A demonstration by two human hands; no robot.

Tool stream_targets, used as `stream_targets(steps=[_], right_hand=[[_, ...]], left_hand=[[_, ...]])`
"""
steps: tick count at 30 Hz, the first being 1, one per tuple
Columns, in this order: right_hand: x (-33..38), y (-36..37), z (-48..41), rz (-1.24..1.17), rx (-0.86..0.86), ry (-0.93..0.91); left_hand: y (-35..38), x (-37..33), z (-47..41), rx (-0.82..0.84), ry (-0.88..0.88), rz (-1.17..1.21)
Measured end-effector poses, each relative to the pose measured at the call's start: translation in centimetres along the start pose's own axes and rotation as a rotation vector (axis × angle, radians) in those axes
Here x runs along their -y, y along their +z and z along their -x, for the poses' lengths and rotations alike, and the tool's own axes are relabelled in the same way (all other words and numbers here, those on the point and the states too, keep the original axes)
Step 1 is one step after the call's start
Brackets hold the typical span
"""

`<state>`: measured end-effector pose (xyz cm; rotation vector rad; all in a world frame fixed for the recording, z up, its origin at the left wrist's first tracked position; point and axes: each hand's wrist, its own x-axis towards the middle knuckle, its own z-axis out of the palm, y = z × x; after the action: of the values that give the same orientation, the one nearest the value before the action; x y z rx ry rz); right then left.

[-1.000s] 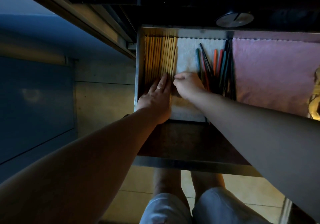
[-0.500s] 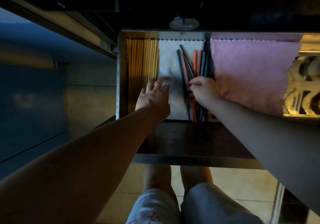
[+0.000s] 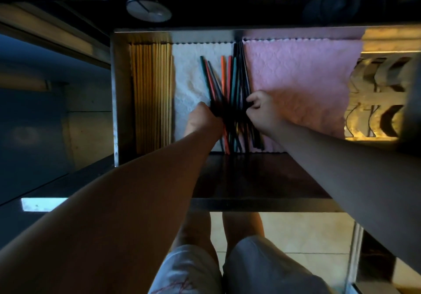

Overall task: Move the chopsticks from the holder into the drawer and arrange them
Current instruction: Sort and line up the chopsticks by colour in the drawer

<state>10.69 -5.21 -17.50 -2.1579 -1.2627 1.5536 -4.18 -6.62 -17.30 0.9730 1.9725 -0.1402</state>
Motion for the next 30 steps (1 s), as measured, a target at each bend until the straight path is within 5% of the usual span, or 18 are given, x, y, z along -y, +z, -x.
stream_targets(steps=[6, 24, 30], right_hand=[[-1.1, -0.6, -0.4, 0.002, -0.013, -0.060], [-0.6, -1.1, -1.2, 0.018, 0.069, 0.015], [-1.4, -1.6, -1.2, -0.025, -0.026, 0.077]], left_hand=[[0.4, -1.1, 0.7, -0.102, 0.195, -0.088], [0.0, -2.2, -0.5, -0.073, -0.007, 0.014], [0.3, -2.4, 0.7, -0.111, 0.284, -0.064]])
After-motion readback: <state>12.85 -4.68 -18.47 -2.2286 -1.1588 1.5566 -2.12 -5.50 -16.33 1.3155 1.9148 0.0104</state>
